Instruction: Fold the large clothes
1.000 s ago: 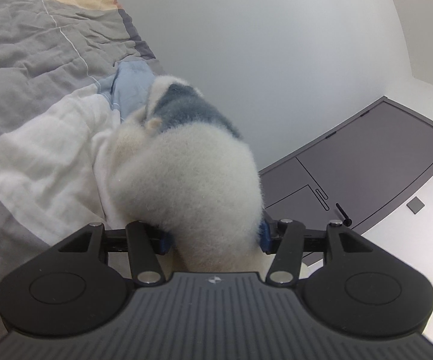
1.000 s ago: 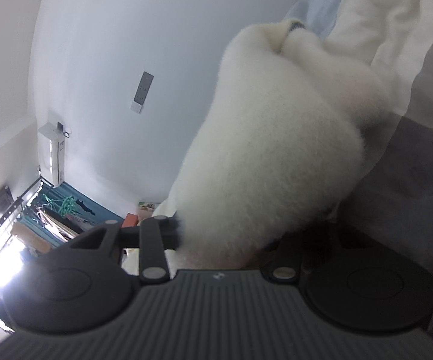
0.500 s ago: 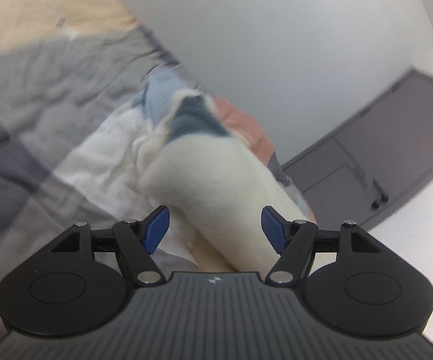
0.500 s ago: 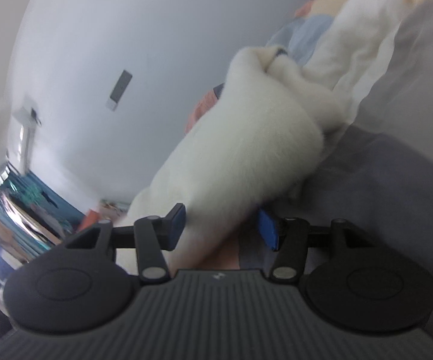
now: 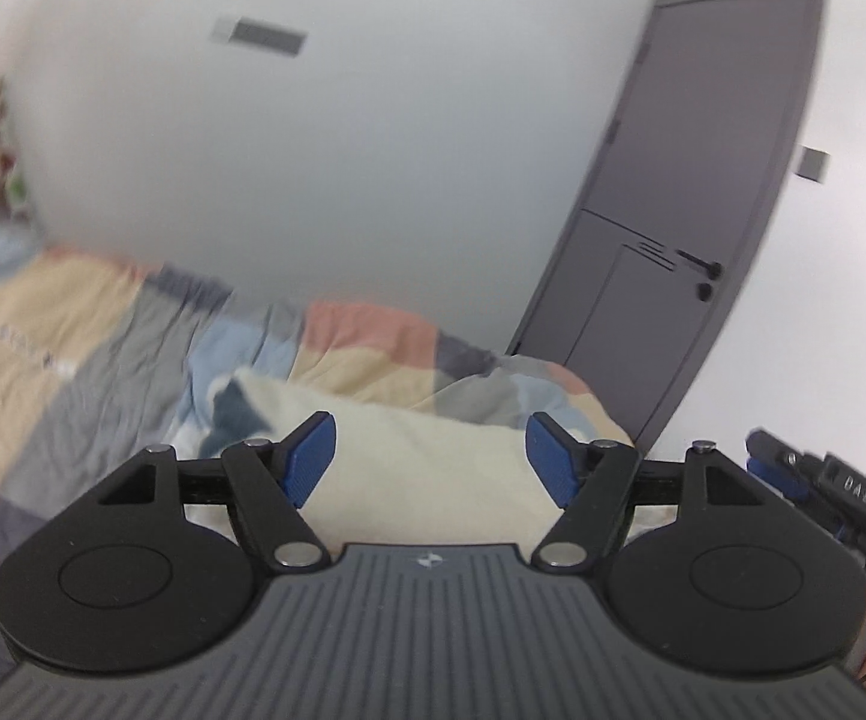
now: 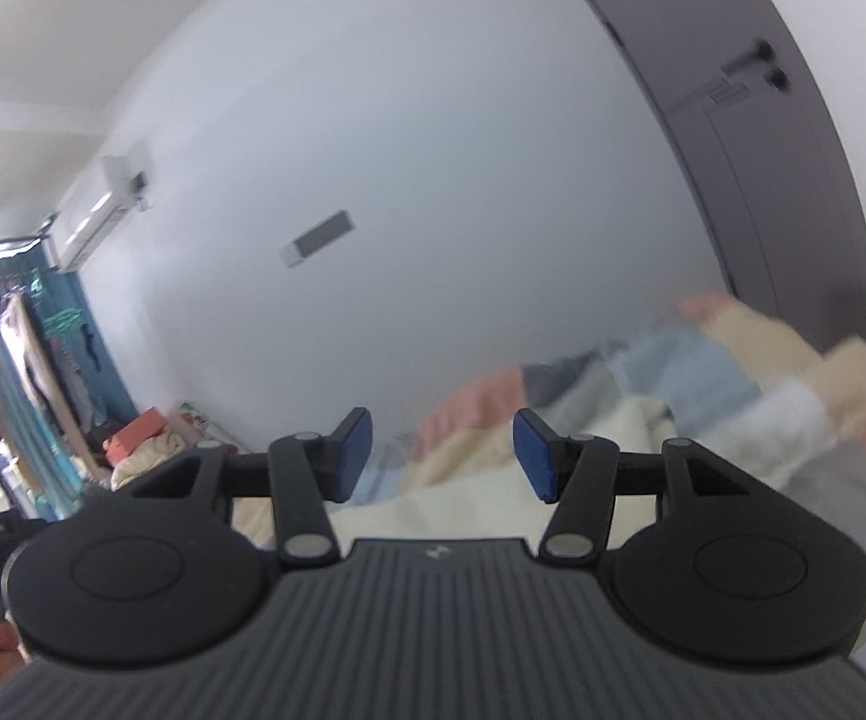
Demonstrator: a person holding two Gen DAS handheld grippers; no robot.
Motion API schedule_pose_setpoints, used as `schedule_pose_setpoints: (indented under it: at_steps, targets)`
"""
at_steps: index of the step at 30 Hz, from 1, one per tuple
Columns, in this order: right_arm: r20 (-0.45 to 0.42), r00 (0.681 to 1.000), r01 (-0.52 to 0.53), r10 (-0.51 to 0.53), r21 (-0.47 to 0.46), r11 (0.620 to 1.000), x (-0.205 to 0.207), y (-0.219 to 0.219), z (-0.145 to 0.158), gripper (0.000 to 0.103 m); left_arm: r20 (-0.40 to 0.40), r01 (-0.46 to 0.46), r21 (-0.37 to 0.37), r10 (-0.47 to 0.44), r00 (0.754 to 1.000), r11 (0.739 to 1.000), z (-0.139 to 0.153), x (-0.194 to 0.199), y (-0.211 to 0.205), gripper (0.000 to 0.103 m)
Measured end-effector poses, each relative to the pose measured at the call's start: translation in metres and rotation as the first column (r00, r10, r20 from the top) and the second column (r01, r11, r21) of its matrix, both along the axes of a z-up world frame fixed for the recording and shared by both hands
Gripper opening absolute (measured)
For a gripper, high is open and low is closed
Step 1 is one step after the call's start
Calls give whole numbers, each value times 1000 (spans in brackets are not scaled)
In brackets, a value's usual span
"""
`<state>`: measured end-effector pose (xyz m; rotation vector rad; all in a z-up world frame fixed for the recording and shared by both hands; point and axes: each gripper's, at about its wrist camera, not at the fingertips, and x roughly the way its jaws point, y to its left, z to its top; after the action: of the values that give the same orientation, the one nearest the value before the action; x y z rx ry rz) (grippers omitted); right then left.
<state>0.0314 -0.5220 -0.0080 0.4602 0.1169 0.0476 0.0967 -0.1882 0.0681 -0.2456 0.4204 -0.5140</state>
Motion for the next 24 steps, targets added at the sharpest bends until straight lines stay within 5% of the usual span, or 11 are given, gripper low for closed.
schedule_pose_setpoints:
  at_steps: [5, 10, 24]
  targets:
    - [29, 1000, 10, -8, -68, 998, -27, 20, 40, 56, 83, -11, 82, 4, 997, 997, 33, -40, -11, 79]
    - [-34, 999, -3, -1, -93, 996, -47, 36, 53, 56, 117, -46, 137, 30, 993, 990, 41, -84, -15, 80]
    - [-173, 985, -35, 10, -140, 990, -103, 92, 35, 56, 99, 11, 176, -29, 995, 984, 21, -169, 2, 80]
